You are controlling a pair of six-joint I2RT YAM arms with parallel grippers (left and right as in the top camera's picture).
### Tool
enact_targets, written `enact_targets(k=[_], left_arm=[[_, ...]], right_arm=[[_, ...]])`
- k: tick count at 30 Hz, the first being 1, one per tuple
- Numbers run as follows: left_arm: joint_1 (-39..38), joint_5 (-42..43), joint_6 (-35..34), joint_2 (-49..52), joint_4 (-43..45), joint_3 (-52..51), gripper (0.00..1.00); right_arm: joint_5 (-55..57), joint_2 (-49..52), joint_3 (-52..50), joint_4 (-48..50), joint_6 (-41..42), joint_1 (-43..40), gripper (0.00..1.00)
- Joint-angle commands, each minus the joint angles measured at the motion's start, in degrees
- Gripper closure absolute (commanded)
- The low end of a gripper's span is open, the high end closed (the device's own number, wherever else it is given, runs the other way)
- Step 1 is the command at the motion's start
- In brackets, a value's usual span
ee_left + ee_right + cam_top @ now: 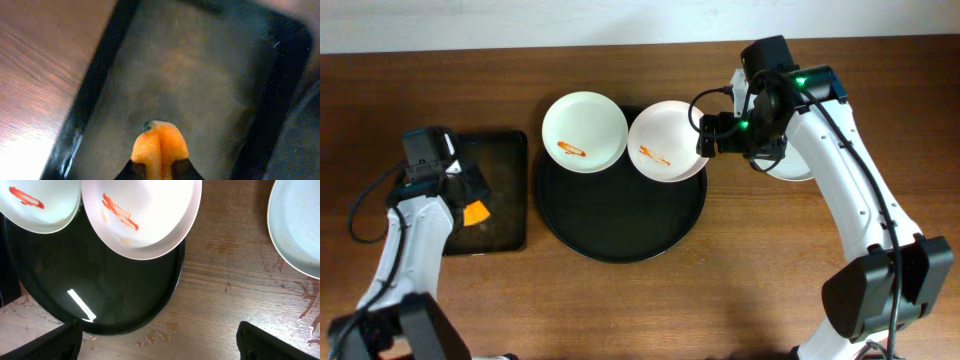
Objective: Clean dirty plates on tray and stack at the side
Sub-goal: 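Rinse the sponge in the water tray with the left gripper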
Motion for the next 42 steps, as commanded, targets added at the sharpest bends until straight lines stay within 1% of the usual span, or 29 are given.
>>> enact_targets(k=[1,3,5,6,7,9,10,11,13,14,15,16,17,18,19,21,22,24,25,26,29,31,33,34,35,37,38,42], left_arm=[[0.2,-0.61,-0.09,6.08,1.01,-1.62,0.89],[0.22,-0.63,-0.09,8.76,2.91,-1.62,0.89],[0.22,-0.63,-0.04,8.98,3.58,-1.6,0.89],[0.22,-0.61,-0.04,8.9,3.56,-1.53,0.89],[0.22,-0.35,-0.07,8.9,3.37,-1.53,0.91],[0.22,-0.42,-0.04,8.9,2.67,-1.53,0.91],[0.22,-0.44,0.0,8.9,2.71,-1.53,0.76],[0.22,-0.83,0.15,8.9,3.15,-1.53,0.39],[0.22,-0.7,0.15,8.9,2.8,-1.53,0.3],[0.2,0.57,0.13,8.9,0.74,-1.53,0.28],[0.2,1.66,0.13,8.87,-2.01,-1.53,0.21],[0.2,1.81,0.13,8.87,-5.51,-1.53,0.18],[0.2,1.86,0.13,8.9,-7.5,-1.53,0.18],[0.09,4.5,0.11,8.9,-9.25,-1.62,0.2],[0.04,6.32,0.11,8.9,-9.6,-1.77,0.23],[0.04,5.55,0.13,8.94,-8.96,-2.49,0.43],[0.04,4.22,0.13,8.96,-7.58,-2.8,0.59],[0.07,3.67,0.13,8.94,-5.25,-2.8,0.71],[0.11,3.69,0.13,8.87,-4.39,-2.54,0.84],[0.35,3.65,0.13,8.66,-4.74,-1.2,1.0],[0.76,3.61,0.11,4.74,-9.09,3.58,1.0],[0.74,3.74,-0.81,2.62,-9.66,4.31,1.0],[0.74,3.67,-0.74,2.58,-10.95,4.13,0.99],[0.76,3.65,-0.74,2.58,-11.37,3.96,0.95],[0.74,3.58,-0.74,2.58,-11.58,3.82,0.8],[0.74,3.67,-0.74,2.58,-11.8,3.43,0.4],[0.74,3.63,-0.72,2.58,-11.76,3.41,0.25],[0.74,3.23,-0.74,2.67,-8.46,3.41,0.23]], right_arm=[[0.33,-0.37,0.44,0.11,-0.39,-0.52,0.01],[0.33,-0.37,0.44,0.11,-0.39,-0.52,0.01],[0.33,-0.37,0.44,0.11,-0.39,-0.52,0.01],[0.33,-0.37,0.44,0.11,-0.39,-0.52,0.01],[0.33,-0.37,0.44,0.11,-0.39,-0.52,0.01],[0.33,-0.37,0.44,0.11,-0.39,-0.52,0.01],[0.33,-0.37,0.44,0.11,-0.39,-0.52,0.01],[0.33,-0.37,0.44,0.11,-0.39,-0.52,0.01],[0.33,-0.37,0.44,0.11,-0.39,-0.55,0.01],[0.33,-0.37,0.44,0.11,-0.39,-0.52,0.01],[0.33,-0.37,0.44,0.11,-0.39,-0.52,0.01],[0.33,-0.37,0.44,0.11,-0.39,-0.52,0.01],[0.33,-0.37,0.44,0.11,-0.39,-0.52,0.01],[0.33,-0.37,0.44,0.11,-0.39,-0.52,0.01],[0.33,-0.37,0.44,0.11,-0.39,-0.52,0.01],[0.33,-0.37,0.44,0.11,-0.39,-0.52,0.01],[0.33,-0.37,0.44,0.11,-0.39,-0.52,0.01],[0.33,-0.37,0.44,0.11,-0.39,-0.52,0.01],[0.33,-0.37,0.44,0.11,-0.39,-0.52,0.01],[0.33,-0.37,0.44,0.11,-0.39,-0.52,0.01],[0.33,-0.37,0.44,0.11,-0.39,-0.52,0.01],[0.33,-0.37,0.44,0.11,-0.39,-0.52,0.01],[0.35,-0.37,0.44,0.11,-0.39,-0.52,0.01],[0.35,-0.37,0.44,0.11,-0.39,-0.52,0.01],[0.33,-0.37,0.44,0.11,-0.39,-0.52,0.01],[0.33,-0.37,0.44,0.11,-0.39,-0.52,0.01],[0.33,-0.37,0.44,0.11,-0.39,-0.52,0.01],[0.33,-0.37,0.44,0.11,-0.39,-0.52,0.01]])
